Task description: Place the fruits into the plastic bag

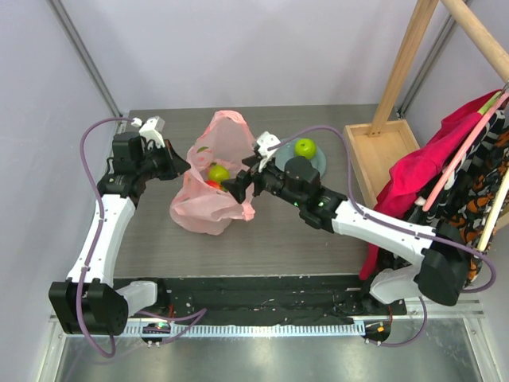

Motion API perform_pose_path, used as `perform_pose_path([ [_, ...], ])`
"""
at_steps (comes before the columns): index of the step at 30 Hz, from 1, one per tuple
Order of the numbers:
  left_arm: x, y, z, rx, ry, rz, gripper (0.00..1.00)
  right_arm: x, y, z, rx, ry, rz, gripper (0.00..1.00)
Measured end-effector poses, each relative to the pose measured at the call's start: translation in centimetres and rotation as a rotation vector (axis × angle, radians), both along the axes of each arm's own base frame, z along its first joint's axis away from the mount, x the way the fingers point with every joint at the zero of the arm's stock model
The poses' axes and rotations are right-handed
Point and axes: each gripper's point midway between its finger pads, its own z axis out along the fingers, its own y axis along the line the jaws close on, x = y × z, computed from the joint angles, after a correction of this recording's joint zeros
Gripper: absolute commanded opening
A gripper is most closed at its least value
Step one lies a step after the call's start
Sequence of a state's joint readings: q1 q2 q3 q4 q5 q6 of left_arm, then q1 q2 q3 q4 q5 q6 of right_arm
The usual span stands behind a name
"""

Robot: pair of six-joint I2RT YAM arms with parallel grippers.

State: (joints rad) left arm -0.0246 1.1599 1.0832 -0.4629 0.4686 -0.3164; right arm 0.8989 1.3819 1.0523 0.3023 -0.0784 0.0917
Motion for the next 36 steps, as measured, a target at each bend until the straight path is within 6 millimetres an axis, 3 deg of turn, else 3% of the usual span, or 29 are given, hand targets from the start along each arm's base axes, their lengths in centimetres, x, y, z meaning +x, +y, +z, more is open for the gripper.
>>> perform_pose_path([
  [7,0.0,0.1,0.0,0.002,0.000,0.003,0.00,2.0,-5.8,-1.9,0.032,0.006,-0.201,0.94],
  [12,0.0,0.1,0.0,0.002,0.000,0.004,0.00,6.2,-12.3,-3.8,0.113,0.066,-0.501,0.91],
  [15,0.0,0.1,0.0,0.003,0.000,0.004,0.00,8.3,-16.0,-6.4,0.139,0.134,-0.645,0.91],
  [18,0.0,0.1,0.0,0.003,0.001,0.004,0.00,11.7,-19.4,-9.3,0.118,0.223,-0.808,0.93],
  [22,0.1,0.1,0.0,0.004,0.000,0.006,0.00,15.8,-20.3,-13.5,0.044,0.323,-0.910,0.93],
  [27,0.1,0.2,-0.1,0.007,0.000,0.010,0.00,17.8,-20.5,-18.9,-0.061,0.429,-0.965,0.94],
  [31,0.1,0.2,-0.1,0.008,0.000,0.011,0.00,18.6,-20.5,-20.7,-0.093,0.465,-0.993,0.94],
  [36,0.1,0.2,-0.1,0.008,0.000,0.011,0.00,19.6,-20.4,-21.2,-0.110,0.470,-1.017,0.94],
])
